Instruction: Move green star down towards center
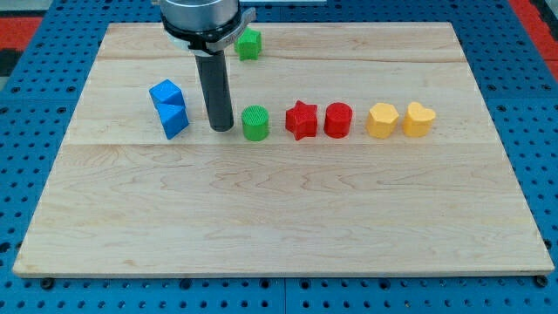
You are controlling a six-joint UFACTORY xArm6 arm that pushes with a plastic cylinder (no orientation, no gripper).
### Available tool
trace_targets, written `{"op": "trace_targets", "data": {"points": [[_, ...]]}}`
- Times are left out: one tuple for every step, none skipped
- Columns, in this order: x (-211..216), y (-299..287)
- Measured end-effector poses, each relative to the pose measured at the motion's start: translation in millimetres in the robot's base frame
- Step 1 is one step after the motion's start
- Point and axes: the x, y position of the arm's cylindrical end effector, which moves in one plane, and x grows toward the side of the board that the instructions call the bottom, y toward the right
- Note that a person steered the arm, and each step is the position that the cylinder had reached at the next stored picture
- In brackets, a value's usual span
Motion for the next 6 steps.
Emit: {"op": "trace_targets", "data": {"points": [[0, 9], [0, 16], [1, 19], [37, 12], [55, -10], [30, -29]]}}
